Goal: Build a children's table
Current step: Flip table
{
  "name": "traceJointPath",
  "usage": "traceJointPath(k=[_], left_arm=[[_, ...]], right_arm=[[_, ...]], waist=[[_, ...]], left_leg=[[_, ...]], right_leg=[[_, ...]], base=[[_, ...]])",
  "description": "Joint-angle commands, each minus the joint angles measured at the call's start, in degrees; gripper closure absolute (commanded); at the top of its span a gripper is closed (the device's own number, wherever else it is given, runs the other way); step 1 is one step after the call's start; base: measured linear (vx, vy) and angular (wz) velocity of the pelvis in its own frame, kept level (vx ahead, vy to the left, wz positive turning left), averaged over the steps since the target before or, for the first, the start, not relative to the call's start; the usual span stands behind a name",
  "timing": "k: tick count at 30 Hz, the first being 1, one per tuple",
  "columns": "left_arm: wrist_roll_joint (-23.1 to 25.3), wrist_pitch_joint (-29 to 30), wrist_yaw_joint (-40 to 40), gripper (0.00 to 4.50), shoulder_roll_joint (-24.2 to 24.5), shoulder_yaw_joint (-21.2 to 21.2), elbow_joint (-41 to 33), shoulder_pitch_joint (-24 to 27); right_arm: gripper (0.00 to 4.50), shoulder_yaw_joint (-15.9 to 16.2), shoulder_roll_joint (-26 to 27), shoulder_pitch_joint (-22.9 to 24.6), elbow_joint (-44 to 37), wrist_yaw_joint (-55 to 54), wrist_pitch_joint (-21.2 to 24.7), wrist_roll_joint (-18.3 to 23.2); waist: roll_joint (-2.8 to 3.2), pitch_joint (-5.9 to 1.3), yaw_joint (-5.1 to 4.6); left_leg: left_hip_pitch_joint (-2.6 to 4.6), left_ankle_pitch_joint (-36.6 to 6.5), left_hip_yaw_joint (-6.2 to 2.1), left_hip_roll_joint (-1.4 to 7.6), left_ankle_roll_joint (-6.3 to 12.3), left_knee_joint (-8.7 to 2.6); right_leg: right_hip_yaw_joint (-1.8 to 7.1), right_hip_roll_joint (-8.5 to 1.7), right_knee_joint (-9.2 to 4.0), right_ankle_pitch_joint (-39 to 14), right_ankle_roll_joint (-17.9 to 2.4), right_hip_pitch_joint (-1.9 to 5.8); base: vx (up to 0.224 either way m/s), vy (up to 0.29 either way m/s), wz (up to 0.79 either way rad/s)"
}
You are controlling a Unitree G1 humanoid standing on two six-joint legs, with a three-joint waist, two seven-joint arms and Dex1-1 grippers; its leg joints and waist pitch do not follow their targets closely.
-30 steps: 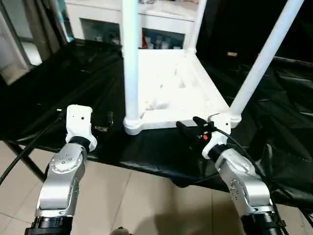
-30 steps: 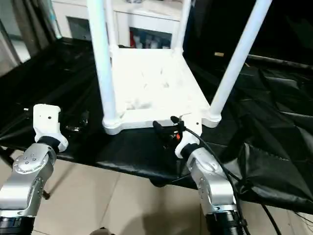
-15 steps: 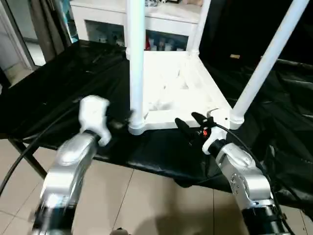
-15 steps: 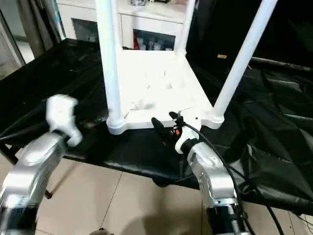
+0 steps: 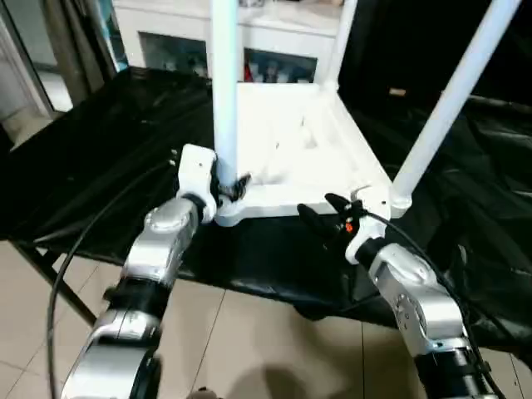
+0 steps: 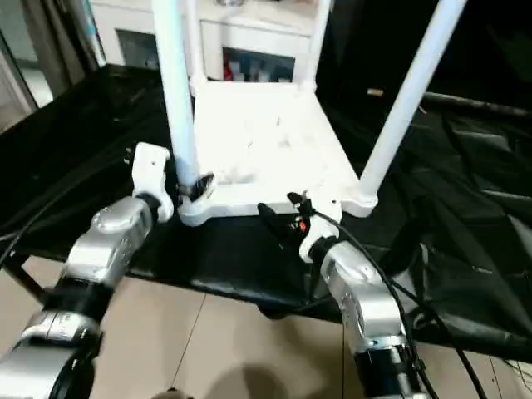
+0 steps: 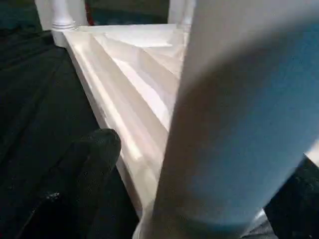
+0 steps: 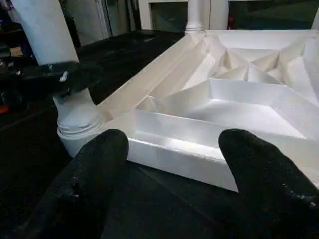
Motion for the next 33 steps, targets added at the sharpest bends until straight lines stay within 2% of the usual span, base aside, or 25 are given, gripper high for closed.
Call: traceJointPath(k=[1,7,9,10,11,12,14,16,20,25,31,33], left_arm=[[-0.01,0.22,1.09,0.22,-0.05,0.49,1.43,-0.71],[-1.05,0.29,3.28,0.55,-0.40,1.89,3.54,-1.37],[-1.66,-0.28,3.38,0.86,-0.70,2.70,4.82,-1.95],[-1.74,-0.96,3.44,0.90,-0.92,3.17,5.85,-2.43],[-1.81,-1.33,3.42,0.90,-1.07,3.42,6.51,-2.72],[-1.99,-1.62,3.19,1.18,-1.22,3.62,7.06,-2.97],[-2.73,-1.83,3.08,1.28,-1.61,4.16,7.57,-3.27],[-3.21,-1.91,3.16,1.37,-1.80,4.50,7.81,-3.45],[-5.17,-1.41,3.27,1.75,-2.49,6.25,8.29,-3.86],[-7.91,-0.44,3.78,1.97,-3.56,8.83,8.11,-4.04],[-13.09,1.63,5.89,2.00,-6.17,12.81,6.17,-3.95],[-16.26,2.95,6.87,2.00,-8.24,14.96,4.19,-3.87]], right_arm=[[0.98,-0.12,-0.28,0.40,-1.26,-0.31,0.73,-0.02],[0.98,-0.05,-0.16,0.50,-1.16,0.36,-0.22,0.31],[0.98,0.21,-0.26,0.78,-1.84,2.50,-0.52,1.61],[0.98,0.79,-0.82,1.10,-2.54,4.86,-0.34,2.59],[0.98,1.32,-1.35,1.35,-3.07,6.69,-0.22,3.21],[0.98,2.10,-2.17,1.49,-3.42,8.64,0.08,3.52],[0.98,3.33,-3.72,1.55,-4.00,12.14,1.61,4.41],[0.98,3.57,-4.12,1.46,-4.17,13.15,2.06,4.77],[0.98,3.45,-4.28,0.88,-3.27,14.10,1.91,4.82],[0.98,3.70,-3.78,1.01,-2.70,13.76,1.30,4.84],[0.98,1.86,-1.95,0.95,-1.46,9.03,2.88,4.34],[0.98,-1.05,0.13,-0.54,2.25,1.48,4.77,3.20]], waist=[[0.90,-3.77,0.14],[0.93,-3.52,0.12],[1.01,-3.46,0.13],[1.12,-3.45,0.17],[0.98,-3.46,0.16],[1.04,-3.51,0.23],[1.03,-3.51,0.33],[1.07,-3.62,0.38],[1.01,-3.55,0.47],[0.94,-3.42,0.52],[0.92,-3.29,0.46],[1.02,-3.34,0.32]], left_leg=[[1.39,-10.13,-1.72,4.09,0.49,-4.28],[1.48,-12.26,-1.73,4.14,0.34,-4.50],[1.49,-12.82,-1.67,4.02,0.50,-4.44],[1.37,-12.79,-1.75,4.04,0.70,-4.46],[1.29,-12.41,-1.74,4.05,0.98,-4.43],[1.33,-12.17,-1.83,4.16,1.08,-4.41],[1.24,-11.44,-1.81,4.14,1.69,-4.28],[1.25,-10.45,-1.78,4.22,2.11,-4.18],[1.21,-10.69,-1.76,4.21,2.15,-4.16],[1.28,-11.41,-1.75,4.25,1.81,-4.27],[1.07,-10.10,-1.64,4.17,2.40,-4.21],[1.20,-9.75,-1.60,4.20,1.88,-4.23]], right_leg=[[3.87,-6.71,-4.10,1.61,-9.16,2.70],[3.91,-6.80,-4.54,-2.13,-9.37,2.64],[3.95,-6.81,-4.79,-3.18,-9.14,2.59],[3.97,-6.85,-4.82,-3.35,-9.00,2.70],[3.94,-6.75,-4.78,-2.69,-8.82,2.78],[3.94,-6.85,-4.69,-2.34,-8.79,2.80],[3.93,-6.80,-4.68,-1.12,-8.82,2.94],[3.88,-6.81,-4.38,0.69,-9.66,2.78],[3.85,-6.94,-4.45,-0.21,-10.49,2.82],[3.88,-6.99,-4.68,-2.77,-10.25,2.70],[3.89,-7.04,-4.78,-4.24,-10.21,2.60],[3.90,-7.10,-4.64,-4.91,-10.95,2.39]], base=[[0.000,0.000,0.00],[0.000,0.000,0.00],[0.000,0.000,0.00],[0.000,0.000,0.00],[0.000,0.000,0.00],[0.000,0.000,0.00],[0.000,0.000,0.00],[0.000,0.000,0.00],[0.000,0.000,0.00],[0.000,0.000,0.00],[0.000,0.000,0.00],[0.000,0.000,0.00]])
